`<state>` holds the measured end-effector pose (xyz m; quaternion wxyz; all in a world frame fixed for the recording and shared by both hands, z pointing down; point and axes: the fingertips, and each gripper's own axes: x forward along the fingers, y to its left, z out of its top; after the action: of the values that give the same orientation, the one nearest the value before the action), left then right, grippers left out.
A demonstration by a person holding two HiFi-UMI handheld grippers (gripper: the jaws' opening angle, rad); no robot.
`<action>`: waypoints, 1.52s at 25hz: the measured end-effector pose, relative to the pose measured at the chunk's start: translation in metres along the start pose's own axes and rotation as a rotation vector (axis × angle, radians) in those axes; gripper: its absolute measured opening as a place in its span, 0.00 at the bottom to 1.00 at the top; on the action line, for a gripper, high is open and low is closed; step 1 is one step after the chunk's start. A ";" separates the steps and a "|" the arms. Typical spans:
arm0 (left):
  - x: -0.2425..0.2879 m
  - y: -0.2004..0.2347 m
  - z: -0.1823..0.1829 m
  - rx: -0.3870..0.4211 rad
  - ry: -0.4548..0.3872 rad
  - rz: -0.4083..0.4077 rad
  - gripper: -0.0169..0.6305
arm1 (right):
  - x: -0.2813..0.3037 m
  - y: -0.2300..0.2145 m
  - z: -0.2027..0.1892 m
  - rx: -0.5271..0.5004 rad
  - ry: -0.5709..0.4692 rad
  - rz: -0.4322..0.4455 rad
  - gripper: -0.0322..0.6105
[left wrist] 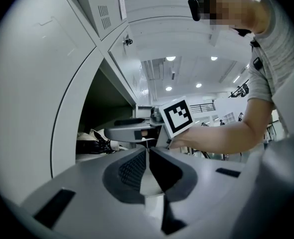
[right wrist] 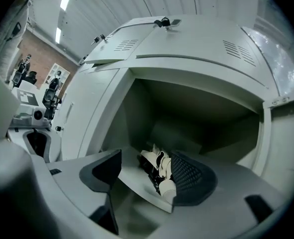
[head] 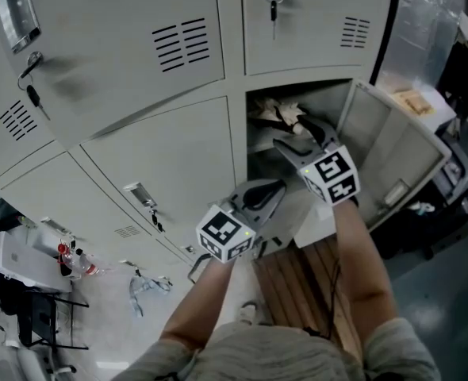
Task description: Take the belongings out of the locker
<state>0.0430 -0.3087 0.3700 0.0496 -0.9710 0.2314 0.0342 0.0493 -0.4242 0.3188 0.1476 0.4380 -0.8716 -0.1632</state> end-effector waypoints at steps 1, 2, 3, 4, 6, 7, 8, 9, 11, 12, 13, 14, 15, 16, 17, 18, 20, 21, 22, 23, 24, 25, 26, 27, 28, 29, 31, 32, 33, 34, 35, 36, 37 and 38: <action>0.002 0.000 0.000 0.005 0.002 -0.001 0.03 | 0.003 -0.003 -0.001 -0.009 0.005 -0.009 0.49; 0.004 0.000 -0.001 0.011 0.003 -0.003 0.03 | 0.007 -0.005 -0.001 -0.019 0.010 -0.017 0.50; 0.005 0.000 -0.002 0.015 0.006 -0.003 0.03 | 0.010 -0.008 -0.002 -0.030 0.017 -0.027 0.49; 0.006 0.000 -0.004 0.018 0.013 -0.005 0.03 | 0.014 -0.011 -0.003 -0.045 0.027 -0.035 0.50; 0.009 0.000 -0.009 0.022 0.031 -0.007 0.03 | 0.022 -0.015 -0.005 -0.086 0.058 -0.046 0.52; 0.011 0.000 -0.011 0.027 0.036 -0.008 0.03 | 0.027 -0.017 -0.006 -0.112 0.077 -0.050 0.52; 0.013 0.000 -0.011 0.032 0.039 -0.008 0.03 | 0.031 -0.018 -0.007 -0.137 0.097 -0.052 0.53; 0.015 0.000 -0.012 0.039 0.041 -0.009 0.03 | 0.035 -0.020 -0.007 -0.161 0.119 -0.053 0.53; 0.018 -0.001 -0.013 0.046 0.045 -0.012 0.03 | 0.044 -0.023 -0.009 -0.202 0.164 -0.055 0.53; 0.019 -0.001 -0.014 0.047 0.048 -0.013 0.03 | 0.049 -0.024 -0.012 -0.221 0.186 -0.054 0.53; 0.020 -0.002 -0.015 0.047 0.051 -0.015 0.03 | 0.054 -0.025 -0.015 -0.238 0.209 -0.053 0.53; 0.021 -0.003 -0.016 0.047 0.054 -0.017 0.03 | 0.059 -0.026 -0.019 -0.254 0.234 -0.051 0.53; 0.022 -0.003 -0.017 0.048 0.056 -0.019 0.03 | 0.062 -0.027 -0.022 -0.269 0.261 -0.048 0.53; 0.023 -0.004 -0.017 0.051 0.059 -0.021 0.03 | 0.065 -0.028 -0.026 -0.284 0.288 -0.046 0.53; 0.023 -0.004 -0.018 0.053 0.062 -0.022 0.03 | 0.069 -0.028 -0.029 -0.299 0.314 -0.043 0.53; 0.024 -0.005 -0.019 0.056 0.066 -0.024 0.03 | 0.072 -0.029 -0.032 -0.309 0.338 -0.040 0.53; 0.026 -0.005 -0.020 0.064 0.075 -0.028 0.03 | 0.078 -0.031 -0.039 -0.317 0.381 -0.030 0.53; 0.026 -0.006 -0.021 0.067 0.079 -0.032 0.03 | 0.080 -0.033 -0.042 -0.319 0.403 -0.028 0.53; 0.027 -0.007 -0.022 0.069 0.082 -0.035 0.03 | 0.081 -0.035 -0.044 -0.321 0.427 -0.027 0.53; 0.028 -0.008 -0.023 0.069 0.084 -0.038 0.03 | 0.082 -0.037 -0.046 -0.324 0.452 -0.025 0.53; 0.028 -0.009 -0.024 0.067 0.084 -0.041 0.03 | 0.084 -0.038 -0.049 -0.328 0.477 -0.020 0.53; 0.028 -0.010 -0.025 0.065 0.085 -0.044 0.03 | 0.086 -0.038 -0.052 -0.331 0.503 -0.011 0.53; 0.028 -0.011 -0.025 0.063 0.085 -0.047 0.03 | 0.088 -0.038 -0.056 -0.333 0.529 -0.001 0.53; 0.029 -0.012 -0.026 0.062 0.085 -0.050 0.03 | 0.090 -0.038 -0.060 -0.335 0.553 0.008 0.53; 0.029 -0.013 -0.027 0.061 0.086 -0.053 0.03 | 0.092 -0.038 -0.064 -0.334 0.572 0.011 0.53; 0.030 -0.014 -0.027 0.061 0.087 -0.056 0.03 | 0.094 -0.039 -0.066 -0.330 0.586 0.009 0.53; 0.031 -0.017 -0.027 0.060 0.091 -0.062 0.03 | 0.096 -0.042 -0.068 -0.316 0.606 -0.001 0.53; 0.031 -0.018 -0.027 0.060 0.092 -0.063 0.03 | 0.098 -0.043 -0.068 -0.309 0.613 -0.004 0.52; 0.031 -0.018 -0.028 0.063 0.092 -0.065 0.03 | 0.099 -0.043 -0.068 -0.301 0.619 -0.006 0.52; 0.032 -0.019 -0.029 0.066 0.092 -0.067 0.03 | 0.100 -0.042 -0.068 -0.292 0.623 -0.008 0.49; 0.032 -0.019 -0.029 0.066 0.092 -0.069 0.03 | 0.100 -0.042 -0.069 -0.284 0.624 -0.015 0.47; 0.032 -0.021 -0.030 0.065 0.091 -0.072 0.03 | 0.100 -0.042 -0.070 -0.278 0.621 -0.025 0.44; 0.031 -0.022 -0.030 0.064 0.092 -0.074 0.03 | 0.099 -0.041 -0.071 -0.273 0.614 -0.035 0.42; 0.031 -0.022 -0.031 0.065 0.094 -0.075 0.03 | 0.099 -0.041 -0.072 -0.270 0.604 -0.045 0.40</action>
<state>0.0820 -0.3062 0.3999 0.0712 -0.9774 0.1979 -0.0208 0.0506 -0.5387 0.3788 0.4525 0.4622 -0.7491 -0.1431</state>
